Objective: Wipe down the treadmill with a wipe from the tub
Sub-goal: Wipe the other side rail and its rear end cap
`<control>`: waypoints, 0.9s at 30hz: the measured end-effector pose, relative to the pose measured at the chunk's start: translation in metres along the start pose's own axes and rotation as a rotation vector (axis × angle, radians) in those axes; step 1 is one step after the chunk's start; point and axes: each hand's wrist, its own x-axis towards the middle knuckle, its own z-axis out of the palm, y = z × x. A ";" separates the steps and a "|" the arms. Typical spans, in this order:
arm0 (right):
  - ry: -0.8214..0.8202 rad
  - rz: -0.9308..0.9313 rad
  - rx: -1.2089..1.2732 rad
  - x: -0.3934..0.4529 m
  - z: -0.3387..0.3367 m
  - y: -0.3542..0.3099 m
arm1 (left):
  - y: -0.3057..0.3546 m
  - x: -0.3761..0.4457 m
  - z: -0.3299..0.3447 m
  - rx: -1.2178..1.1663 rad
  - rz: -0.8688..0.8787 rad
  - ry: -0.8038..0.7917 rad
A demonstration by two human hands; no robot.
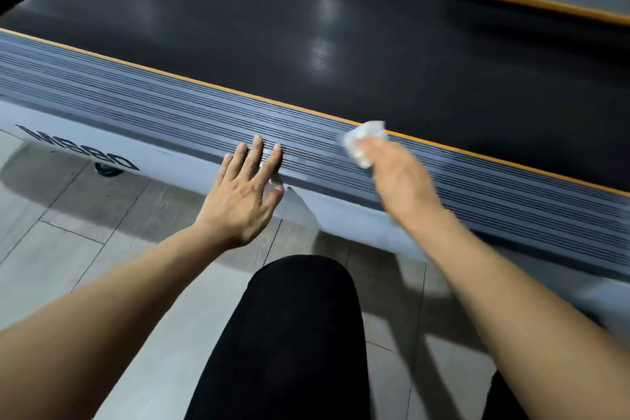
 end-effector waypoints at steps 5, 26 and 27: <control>-0.010 0.152 0.153 0.007 0.002 -0.029 | -0.022 -0.004 -0.016 -0.020 0.039 0.020; -0.059 -0.011 -0.042 0.056 0.027 -0.073 | -0.130 -0.012 -0.038 0.125 -0.058 0.075; -0.052 0.096 -0.092 0.064 0.021 -0.060 | -0.141 -0.013 -0.042 0.133 -0.103 0.093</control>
